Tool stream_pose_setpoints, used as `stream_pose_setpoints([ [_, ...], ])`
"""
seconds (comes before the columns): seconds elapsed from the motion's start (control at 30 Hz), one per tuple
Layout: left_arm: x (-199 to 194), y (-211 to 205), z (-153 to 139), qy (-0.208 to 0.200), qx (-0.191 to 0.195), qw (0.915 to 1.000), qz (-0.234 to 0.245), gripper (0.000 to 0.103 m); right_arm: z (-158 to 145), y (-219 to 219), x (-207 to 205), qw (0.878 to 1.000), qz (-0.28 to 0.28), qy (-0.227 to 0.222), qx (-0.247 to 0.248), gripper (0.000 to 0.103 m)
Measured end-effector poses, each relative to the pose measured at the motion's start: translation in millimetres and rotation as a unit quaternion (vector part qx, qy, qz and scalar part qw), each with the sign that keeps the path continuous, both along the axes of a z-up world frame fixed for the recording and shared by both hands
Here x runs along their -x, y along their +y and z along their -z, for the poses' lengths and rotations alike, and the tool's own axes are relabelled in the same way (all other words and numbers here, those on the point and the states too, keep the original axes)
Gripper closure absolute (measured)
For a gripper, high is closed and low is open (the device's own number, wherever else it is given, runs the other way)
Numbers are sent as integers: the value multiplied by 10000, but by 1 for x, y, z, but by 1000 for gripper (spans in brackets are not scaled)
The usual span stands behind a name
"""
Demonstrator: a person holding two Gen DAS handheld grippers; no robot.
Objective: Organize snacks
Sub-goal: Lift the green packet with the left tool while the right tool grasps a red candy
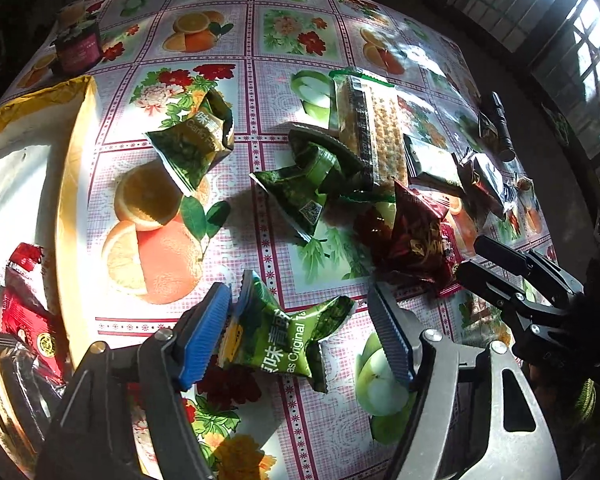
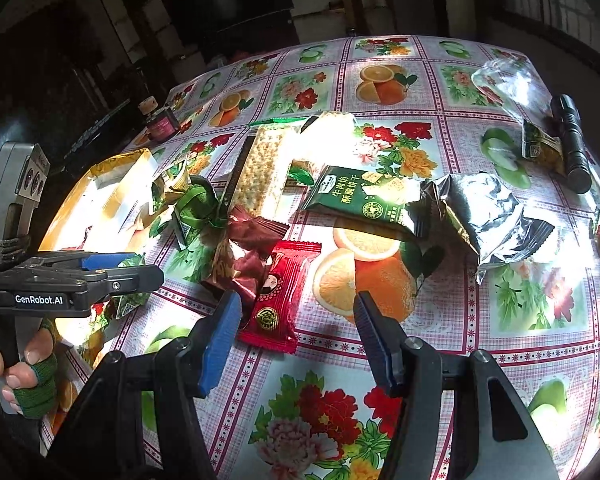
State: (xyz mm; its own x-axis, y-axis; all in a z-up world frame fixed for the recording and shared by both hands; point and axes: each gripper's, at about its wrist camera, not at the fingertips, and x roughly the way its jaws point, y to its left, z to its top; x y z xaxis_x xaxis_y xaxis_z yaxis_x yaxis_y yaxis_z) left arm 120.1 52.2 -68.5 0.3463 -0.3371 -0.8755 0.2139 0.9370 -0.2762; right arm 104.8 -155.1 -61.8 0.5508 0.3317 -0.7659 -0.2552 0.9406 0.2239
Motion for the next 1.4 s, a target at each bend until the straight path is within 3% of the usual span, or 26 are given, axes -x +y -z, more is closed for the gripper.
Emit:
stream_pose_setpoints([
  [0.13, 12, 0, 2, -76, -96, 9999, -35, 24, 4, 7, -4, 9999, -81, -3, 135, 45],
  [0.2, 16, 3, 2, -128, -80, 9999, -76, 24, 4, 9, -5, 9997, -119, -31, 190, 59],
  [0.3, 17, 3, 3, -208, -206, 9994, -166, 24, 7, 9, -11, 9996, -119, -38, 246, 65],
  [0.53, 11, -3, 3, -261, -251, 9990, -262, 24, 10, 20, -22, 9981, -94, -116, 603, 66],
  [0.6, 13, -7, 4, -309, -351, 9986, -239, 25, 10, 20, -21, 9977, -89, -147, 662, 84],
  [0.63, 14, -10, 4, -355, -414, 9983, -207, 29, 10, 18, -20, 9978, -84, -148, 636, 84],
  [0.73, 22, -18, 3, -454, -574, 9973, -96, 60, 7, 11, -12, 9983, -33, -208, 538, 84],
  [1.03, 44, -18, -6, -491, -525, 9971, -256, 64, -24, -16, 22, 9987, 132, -497, -59, 84],
  [1.4, 83, -28, -38, -982, -965, 9888, -582, 64, -45, -15, 59, 9964, -46, -705, -467, 84],
])
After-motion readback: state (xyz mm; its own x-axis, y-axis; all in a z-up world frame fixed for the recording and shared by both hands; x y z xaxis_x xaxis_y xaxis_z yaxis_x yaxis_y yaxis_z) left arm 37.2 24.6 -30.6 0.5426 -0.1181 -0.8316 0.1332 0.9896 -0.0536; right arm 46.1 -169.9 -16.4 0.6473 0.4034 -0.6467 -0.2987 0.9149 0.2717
